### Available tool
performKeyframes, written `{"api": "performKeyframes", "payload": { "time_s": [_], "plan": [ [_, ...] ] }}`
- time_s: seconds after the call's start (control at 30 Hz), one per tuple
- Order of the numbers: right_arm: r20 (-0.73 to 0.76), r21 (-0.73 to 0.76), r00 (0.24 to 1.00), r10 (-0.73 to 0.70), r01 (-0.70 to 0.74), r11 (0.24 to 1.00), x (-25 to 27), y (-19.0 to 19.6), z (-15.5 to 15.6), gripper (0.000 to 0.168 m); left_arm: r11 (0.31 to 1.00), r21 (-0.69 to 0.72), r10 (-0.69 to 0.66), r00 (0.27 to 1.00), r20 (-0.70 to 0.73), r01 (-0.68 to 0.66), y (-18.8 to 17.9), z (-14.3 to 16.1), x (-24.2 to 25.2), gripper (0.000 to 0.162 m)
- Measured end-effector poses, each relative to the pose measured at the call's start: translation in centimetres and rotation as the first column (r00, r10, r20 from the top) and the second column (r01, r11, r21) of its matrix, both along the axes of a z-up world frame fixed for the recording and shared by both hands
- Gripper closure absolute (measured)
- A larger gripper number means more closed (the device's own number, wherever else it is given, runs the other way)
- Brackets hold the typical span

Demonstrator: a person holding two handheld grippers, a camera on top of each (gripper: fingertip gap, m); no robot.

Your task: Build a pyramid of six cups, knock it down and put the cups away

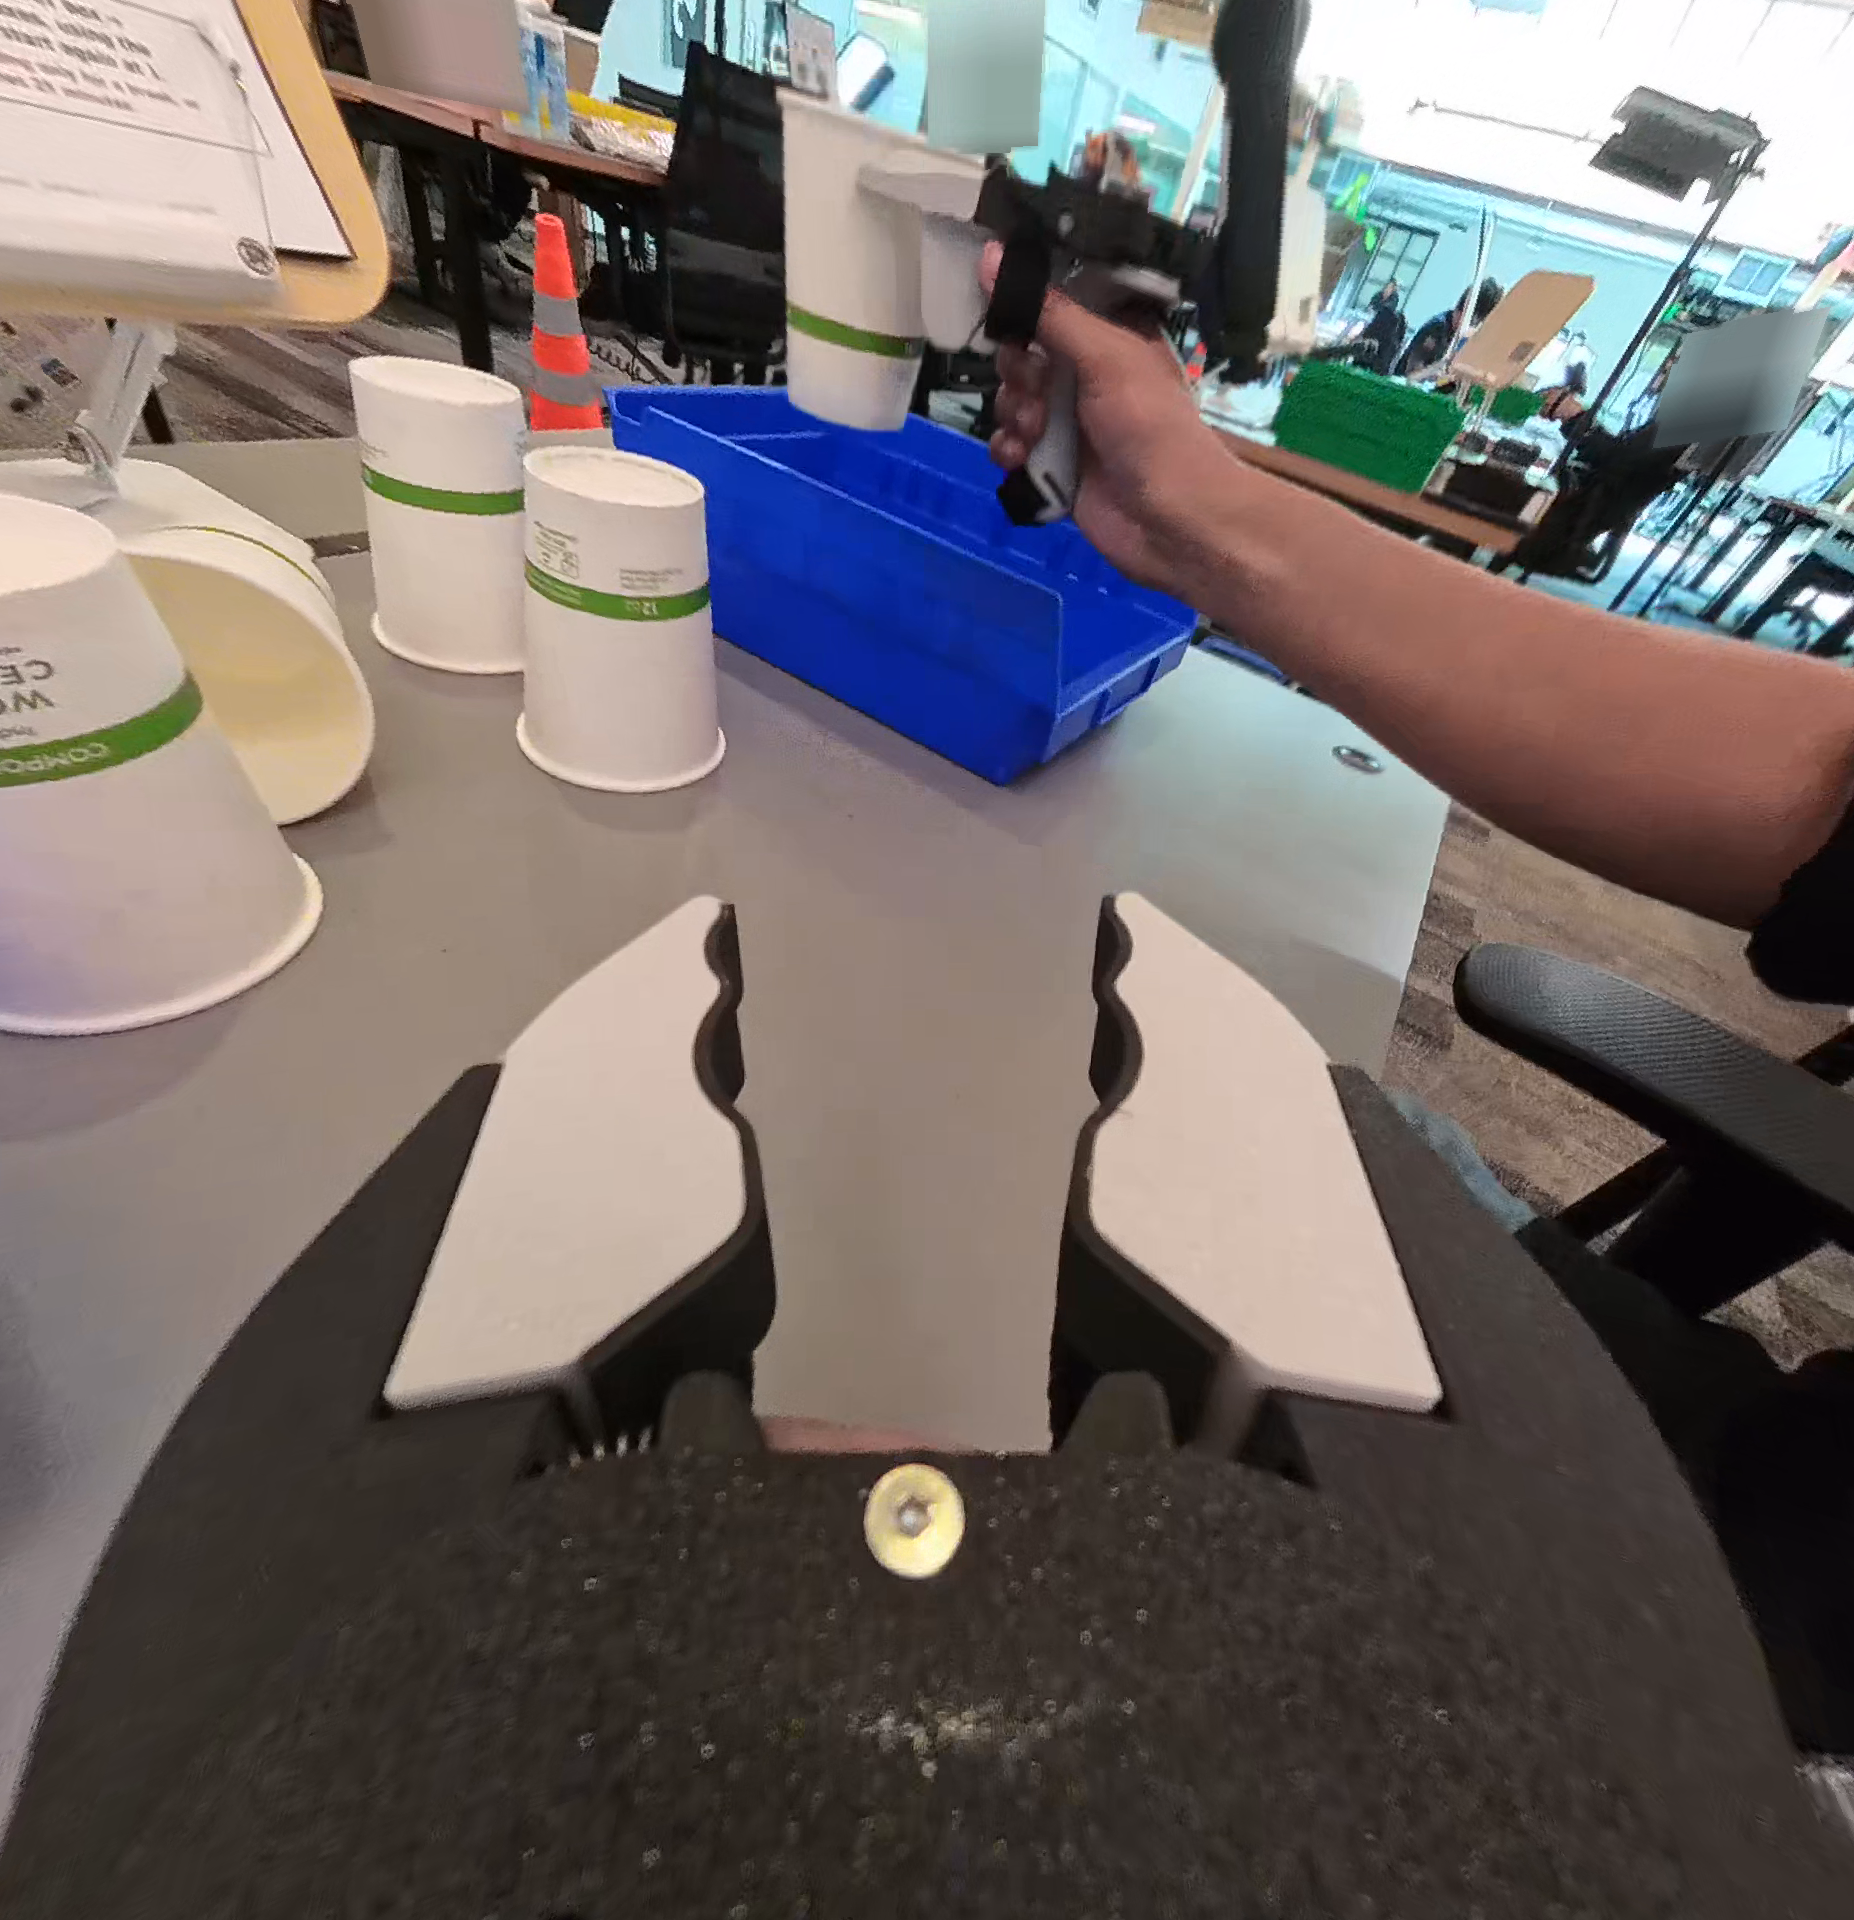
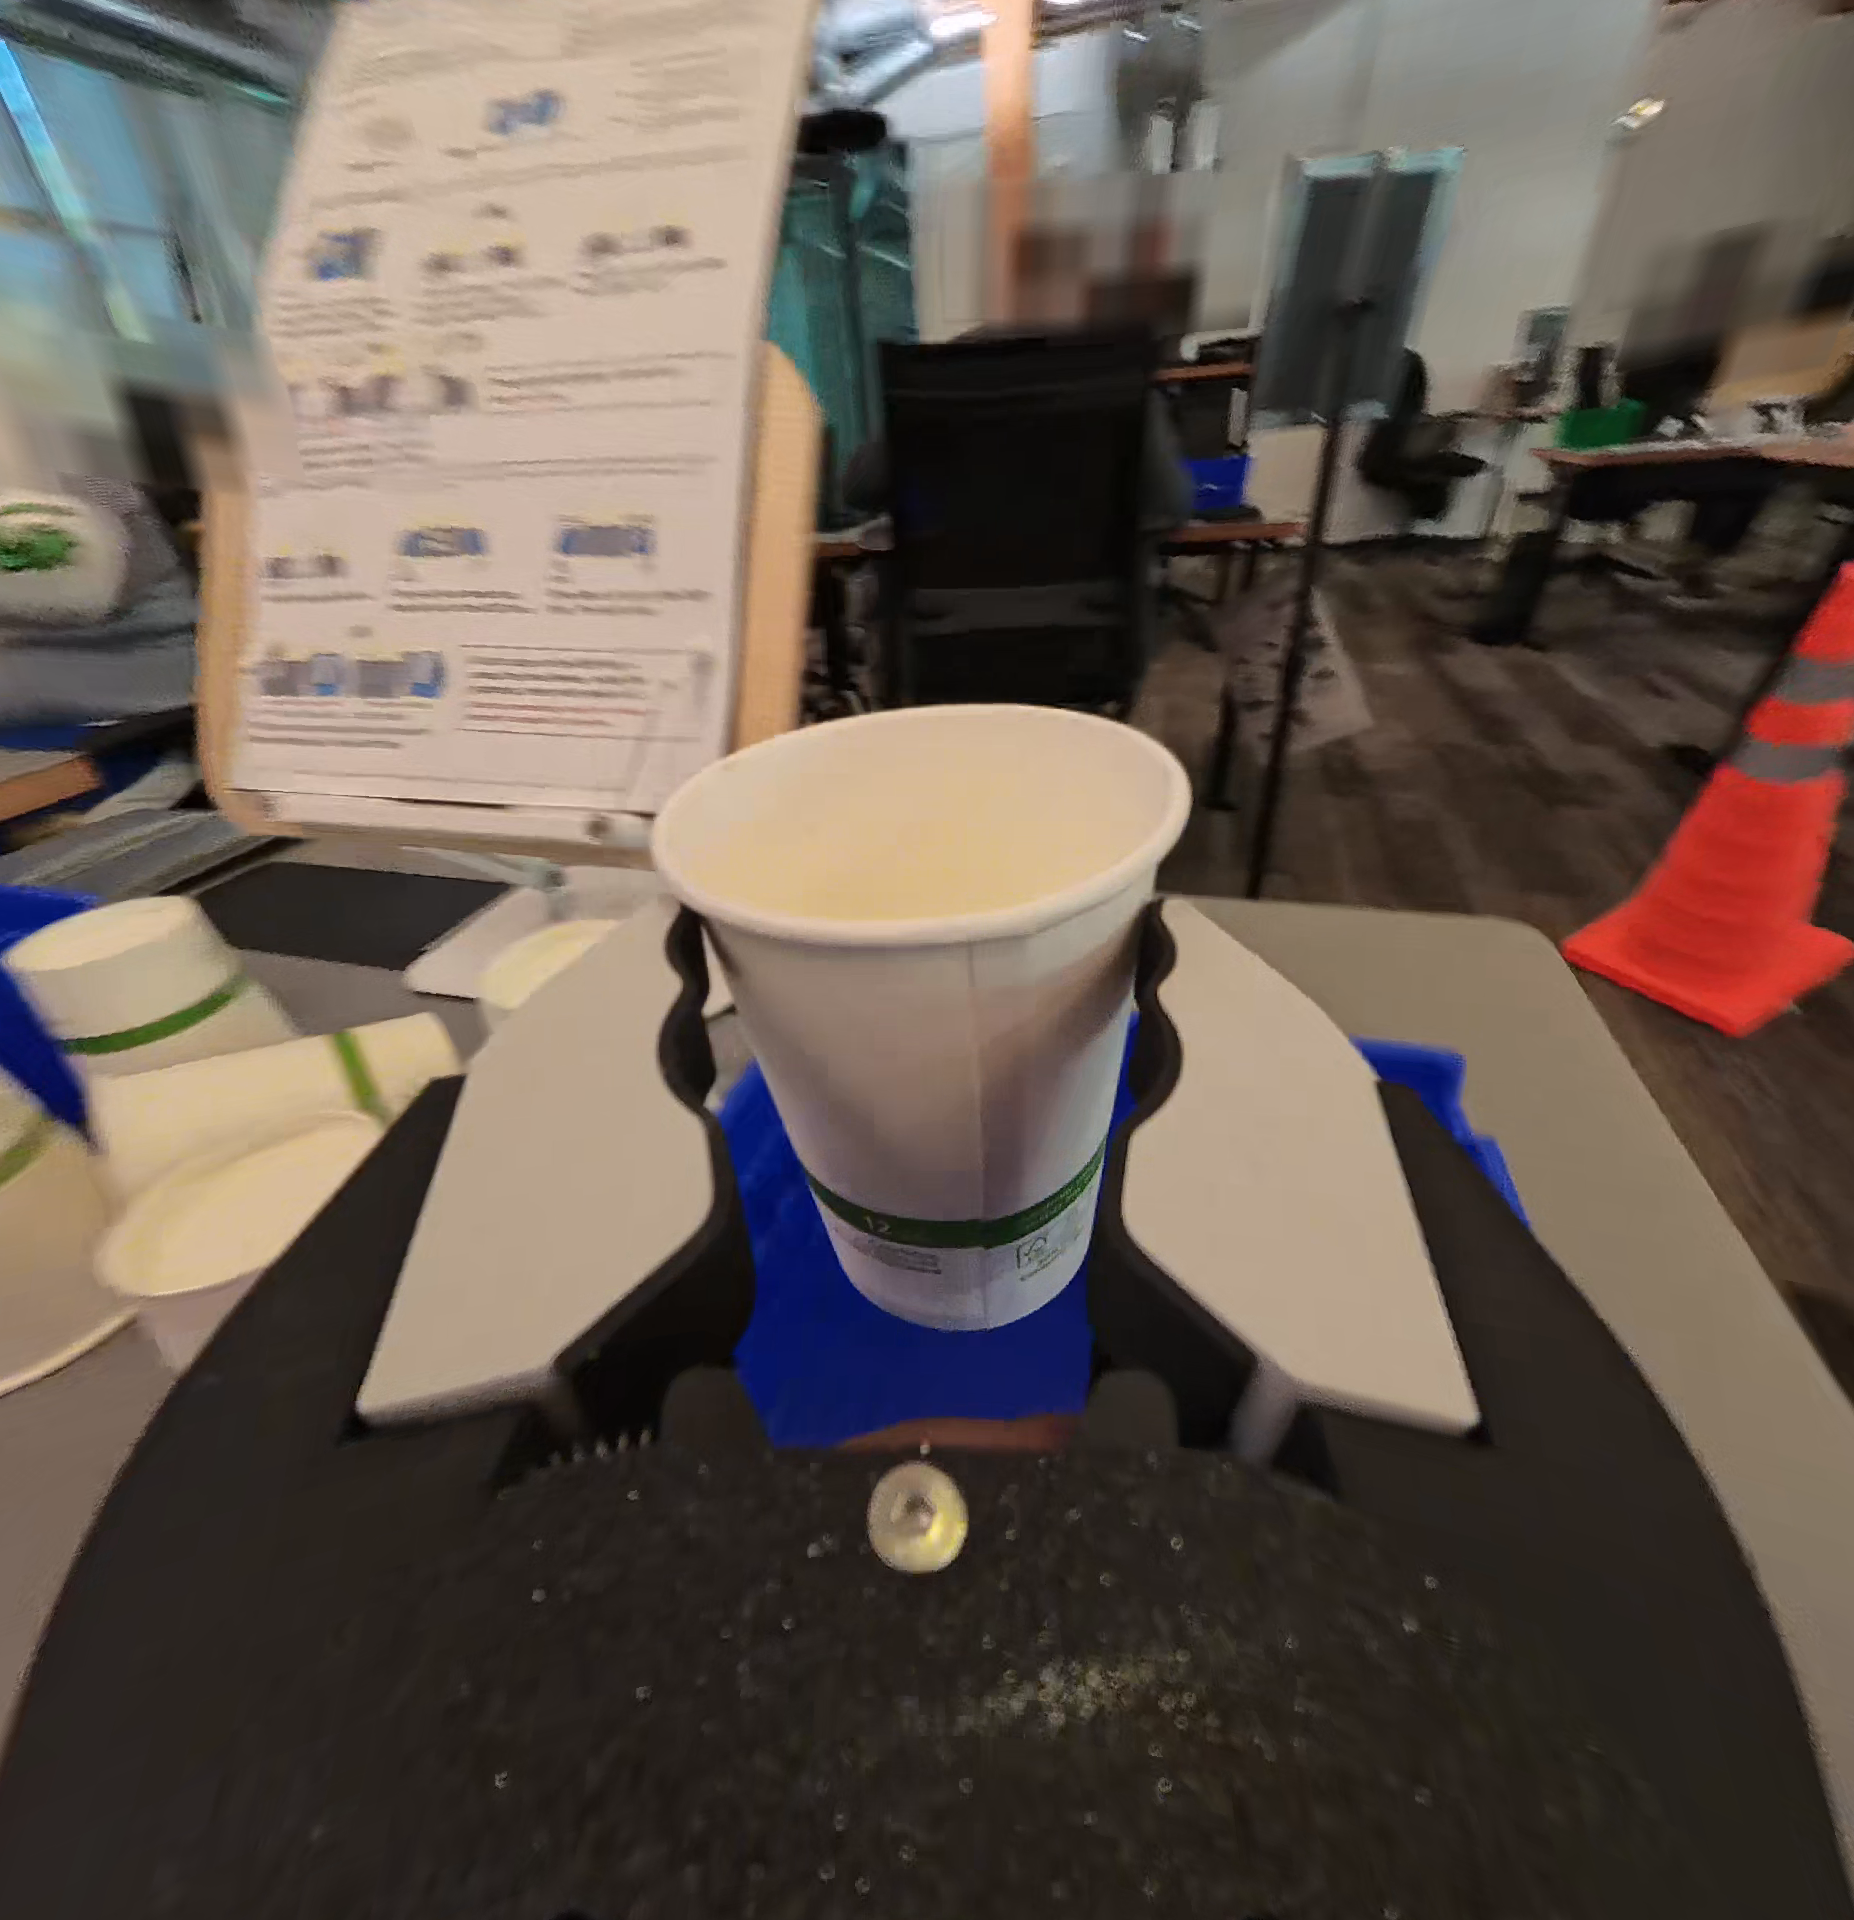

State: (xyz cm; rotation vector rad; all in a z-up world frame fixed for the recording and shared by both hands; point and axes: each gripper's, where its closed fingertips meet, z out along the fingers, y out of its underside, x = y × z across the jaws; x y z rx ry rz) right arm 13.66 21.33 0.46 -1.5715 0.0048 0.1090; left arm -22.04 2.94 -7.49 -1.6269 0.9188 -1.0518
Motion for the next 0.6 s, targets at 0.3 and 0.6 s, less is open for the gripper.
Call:
{"api": "performKeyframes", "payload": {
  "time_s": [0.3,0.6],
  "plan": [
    [-0.013,-0.181,0.993,-0.116,0.112,0.977,3.1,3.0,-7.4,0.088,0.998,0.055,-0.024,0.997,-0.073,0.028,-0.6,-1.2,0.5,0.099],
    [-0.012,-0.371,0.994,-0.111,0.099,0.923,3.1,1.6,-10.5,0.088,0.998,0.051,-0.04,0.995,-0.087,0.045,-0.6,-1.5,0.4,0.099]
  ]
}}
